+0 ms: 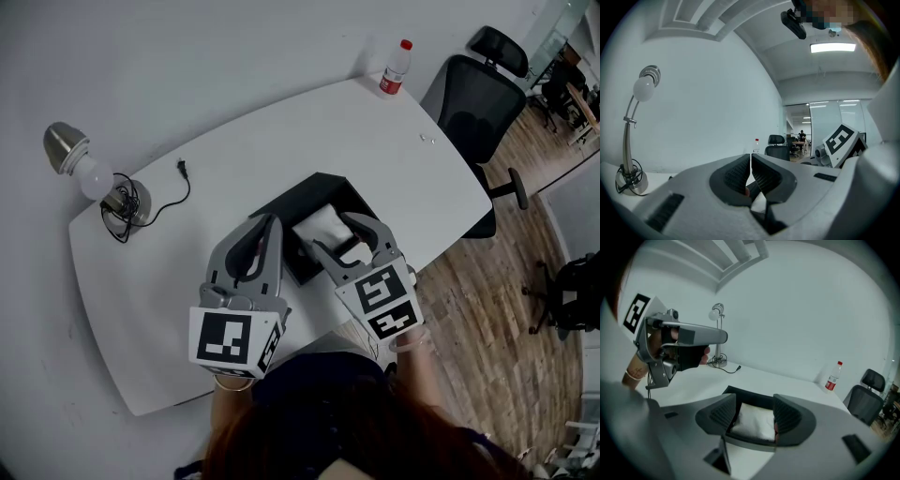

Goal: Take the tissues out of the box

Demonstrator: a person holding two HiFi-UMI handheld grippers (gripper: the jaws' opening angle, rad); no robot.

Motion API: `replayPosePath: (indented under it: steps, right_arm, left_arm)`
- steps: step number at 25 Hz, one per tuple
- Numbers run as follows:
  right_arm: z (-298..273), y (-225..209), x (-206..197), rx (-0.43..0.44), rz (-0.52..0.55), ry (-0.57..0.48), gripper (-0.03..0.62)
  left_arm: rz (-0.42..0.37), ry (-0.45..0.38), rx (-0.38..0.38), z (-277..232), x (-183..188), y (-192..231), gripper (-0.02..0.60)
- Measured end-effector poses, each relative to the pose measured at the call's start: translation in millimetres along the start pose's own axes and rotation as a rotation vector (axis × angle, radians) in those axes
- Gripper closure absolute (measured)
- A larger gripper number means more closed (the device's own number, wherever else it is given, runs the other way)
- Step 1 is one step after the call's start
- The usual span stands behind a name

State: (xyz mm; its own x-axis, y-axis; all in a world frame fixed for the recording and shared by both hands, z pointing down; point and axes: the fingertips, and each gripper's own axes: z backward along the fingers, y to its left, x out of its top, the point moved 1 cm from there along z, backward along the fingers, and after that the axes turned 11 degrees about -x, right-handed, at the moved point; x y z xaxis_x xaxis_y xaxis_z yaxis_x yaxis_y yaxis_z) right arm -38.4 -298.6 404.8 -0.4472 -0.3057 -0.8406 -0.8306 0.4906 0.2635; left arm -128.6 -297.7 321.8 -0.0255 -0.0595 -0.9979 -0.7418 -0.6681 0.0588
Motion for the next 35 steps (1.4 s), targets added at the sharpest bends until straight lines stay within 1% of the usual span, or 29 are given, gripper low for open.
replayPosePath:
  steps: [3,14,21,30,35]
  right_arm:
    - [-9,2,-11,0.012,0.017,0.059,0.336]
    - [-35,9,-38,0.062,0.054,0.217,0.295]
    - [-44,10,-49,0.088,0.107,0.297,0.287]
    - [-55,12,-60,0.101,0.114,0.386,0.279]
    - [-59,13,-64,0.113,0.114,0.458,0.279]
  left_arm:
    - [0.013,0.003,-0.003,-4,-4,4,0.555]
    - [0.05,0.019,-0.004,-14,-17,21,0.555]
    - [0.067,0.022,-0.008,-20,-20,29,0.555]
    - [0.091,0.025,-0.025,-24,-25,36,0.555]
    - [0.096,0.034,-0.03,-26,-29,40,0.555]
